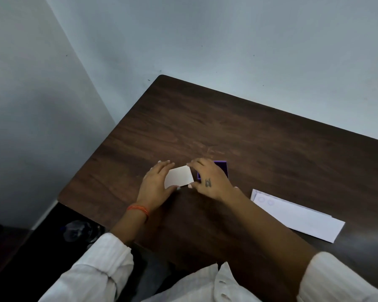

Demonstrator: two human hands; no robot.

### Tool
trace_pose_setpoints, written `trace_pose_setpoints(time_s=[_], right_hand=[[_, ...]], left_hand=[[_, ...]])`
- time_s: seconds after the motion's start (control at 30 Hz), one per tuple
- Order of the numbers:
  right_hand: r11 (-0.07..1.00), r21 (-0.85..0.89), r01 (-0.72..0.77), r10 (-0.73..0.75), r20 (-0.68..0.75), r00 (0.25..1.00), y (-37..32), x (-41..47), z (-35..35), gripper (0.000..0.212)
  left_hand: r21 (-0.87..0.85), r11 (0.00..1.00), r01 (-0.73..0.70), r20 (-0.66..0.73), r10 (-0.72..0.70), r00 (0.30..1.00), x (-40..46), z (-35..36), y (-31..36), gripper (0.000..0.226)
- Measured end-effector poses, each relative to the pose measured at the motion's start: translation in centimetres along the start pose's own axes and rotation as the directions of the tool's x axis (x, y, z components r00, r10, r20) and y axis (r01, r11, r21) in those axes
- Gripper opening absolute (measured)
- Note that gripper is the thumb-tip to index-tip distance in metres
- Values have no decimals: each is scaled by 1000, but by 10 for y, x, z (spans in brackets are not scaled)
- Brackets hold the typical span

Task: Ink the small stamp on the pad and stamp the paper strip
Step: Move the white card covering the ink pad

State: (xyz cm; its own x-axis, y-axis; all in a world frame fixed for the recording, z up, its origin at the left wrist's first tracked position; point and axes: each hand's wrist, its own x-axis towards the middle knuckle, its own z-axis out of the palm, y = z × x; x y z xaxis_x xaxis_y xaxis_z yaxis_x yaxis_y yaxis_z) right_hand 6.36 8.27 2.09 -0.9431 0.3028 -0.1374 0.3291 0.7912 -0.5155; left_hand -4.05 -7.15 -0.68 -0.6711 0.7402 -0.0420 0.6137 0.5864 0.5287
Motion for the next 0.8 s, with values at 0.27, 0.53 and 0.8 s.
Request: trace_pose_setpoints(time_s=[0.27, 0.53, 0.8], right_hand=[[959, -245, 145, -69, 295, 953, 0, 29, 17, 82], [943, -283, 173, -111, 222, 969, -1, 32, 18, 69], [985, -157, 72, -70, 22, 997, 30, 5, -14, 68]], left_hand=[[-16, 999, 49, 151, -46, 988, 2, 1, -20, 85], [-3, 1000, 15, 148, -14, 989, 5, 0, -20, 74], [-23, 989, -145, 107, 147, 983, 28, -3, 20, 71]])
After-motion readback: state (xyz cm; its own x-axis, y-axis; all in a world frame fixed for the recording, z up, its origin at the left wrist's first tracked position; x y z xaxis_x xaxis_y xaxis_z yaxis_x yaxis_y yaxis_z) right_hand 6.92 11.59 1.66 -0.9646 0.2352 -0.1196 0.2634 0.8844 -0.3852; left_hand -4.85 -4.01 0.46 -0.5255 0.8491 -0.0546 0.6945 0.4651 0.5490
